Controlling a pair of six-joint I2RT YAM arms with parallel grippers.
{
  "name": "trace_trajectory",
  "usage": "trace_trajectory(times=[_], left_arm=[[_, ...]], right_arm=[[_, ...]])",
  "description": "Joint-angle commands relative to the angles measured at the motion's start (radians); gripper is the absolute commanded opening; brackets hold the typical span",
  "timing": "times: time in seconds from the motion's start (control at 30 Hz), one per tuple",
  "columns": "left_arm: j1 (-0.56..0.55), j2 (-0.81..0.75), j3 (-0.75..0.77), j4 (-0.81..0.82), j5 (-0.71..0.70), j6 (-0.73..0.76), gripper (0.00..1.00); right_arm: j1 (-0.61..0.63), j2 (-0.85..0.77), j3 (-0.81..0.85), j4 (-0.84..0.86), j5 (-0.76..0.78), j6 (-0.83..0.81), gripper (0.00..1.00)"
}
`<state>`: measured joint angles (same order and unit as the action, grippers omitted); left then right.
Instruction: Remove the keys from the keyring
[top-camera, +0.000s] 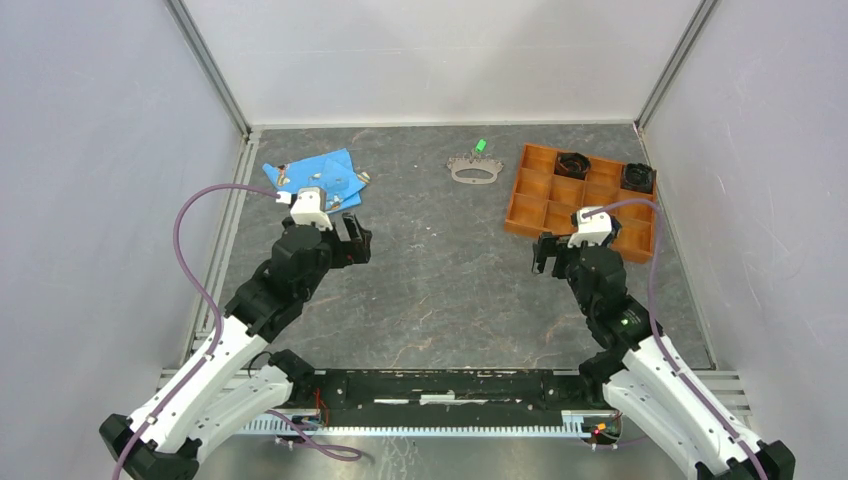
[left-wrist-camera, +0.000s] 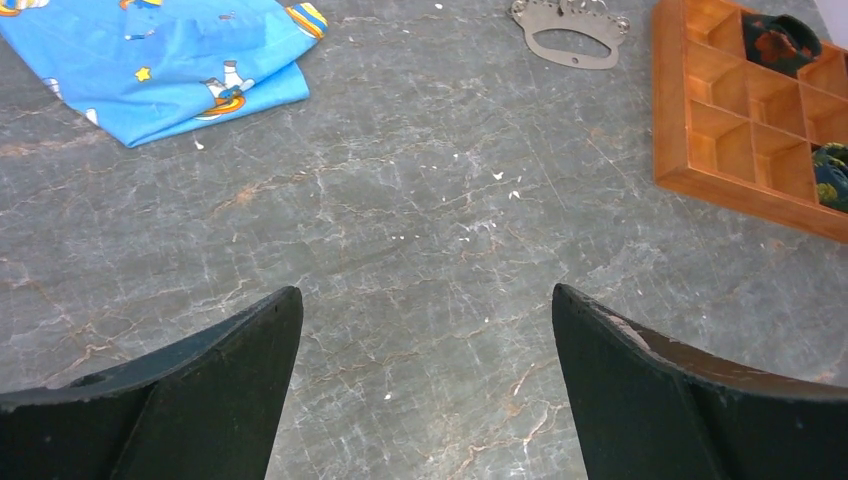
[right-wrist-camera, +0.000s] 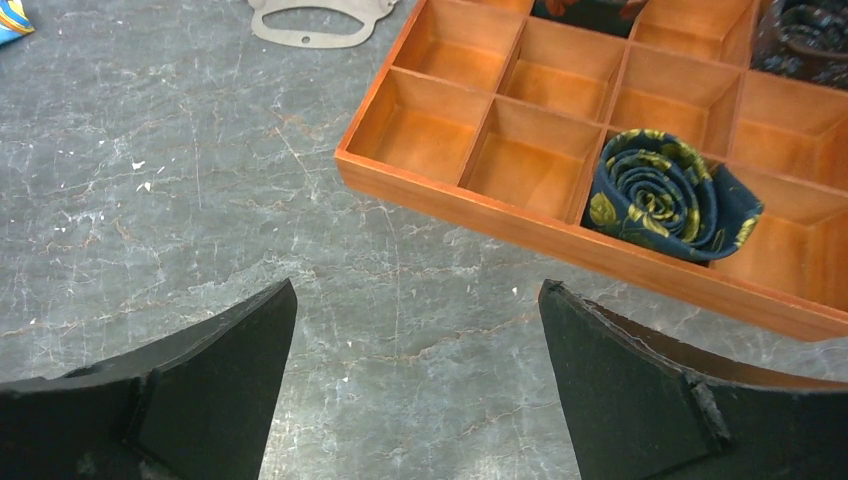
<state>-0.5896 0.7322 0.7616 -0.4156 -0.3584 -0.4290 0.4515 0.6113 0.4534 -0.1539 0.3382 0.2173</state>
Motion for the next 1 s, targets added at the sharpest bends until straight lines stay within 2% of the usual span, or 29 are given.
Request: trace_trajectory(times=[0.0, 0.2, 0.33, 0.43, 0.73, 0.97], left_arm=[[0.019, -0.008, 0.021, 0.015, 0.086, -0.052, 0.99], [0.031, 0.004, 0.031, 0.026, 0.149, -0.062, 1.0], [0.033, -0.007, 0.024, 0.033, 0.158, -0.042, 1.0], [0.034, 0.004, 0.02, 0.041, 0.217, -0.003, 1.0], [0.036, 0.118, 0.029, 0.052, 0.319, 0.032, 1.0], [0.037, 0.237, 0.1, -0.028, 0.245, -0.021, 1.0]], right_arm=[[-0.01, 0.024, 0.035, 0.03, -0.041, 0.057, 0.98], [-0.016, 0.039, 0.031, 0.049, -0.072, 0.074, 0.98], [-0.017, 0.05, 0.036, 0.067, -0.072, 0.063, 0.98], [-0.018, 0.084, 0.049, 0.096, -0.102, 0.054, 0.98], [-0.02, 0.277, 0.127, 0.246, -0.189, 0.057, 0.98], [-0.019, 0.518, 0.295, 0.332, -0.21, 0.009, 0.98]])
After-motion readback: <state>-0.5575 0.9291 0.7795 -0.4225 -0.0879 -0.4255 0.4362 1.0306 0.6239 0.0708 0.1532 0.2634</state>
